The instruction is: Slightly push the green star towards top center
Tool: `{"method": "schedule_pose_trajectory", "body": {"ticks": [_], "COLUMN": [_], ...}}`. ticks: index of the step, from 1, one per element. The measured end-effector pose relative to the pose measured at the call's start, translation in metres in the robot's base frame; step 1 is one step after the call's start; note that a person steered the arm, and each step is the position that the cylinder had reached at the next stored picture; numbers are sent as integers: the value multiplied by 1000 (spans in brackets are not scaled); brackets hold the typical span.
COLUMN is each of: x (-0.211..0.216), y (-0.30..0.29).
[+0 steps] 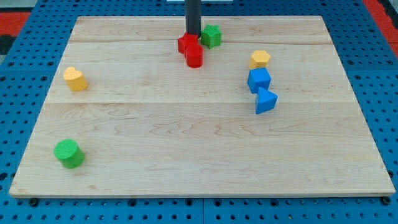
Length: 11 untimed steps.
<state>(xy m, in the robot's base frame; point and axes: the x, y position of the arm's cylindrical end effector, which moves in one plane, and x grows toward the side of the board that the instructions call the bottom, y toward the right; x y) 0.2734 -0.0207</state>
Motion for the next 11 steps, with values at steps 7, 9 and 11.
{"method": "schedule_pose_trajectory", "body": {"ticks": [7, 9, 11], "x": [7, -1, -10], "y": [73, 108, 104]}}
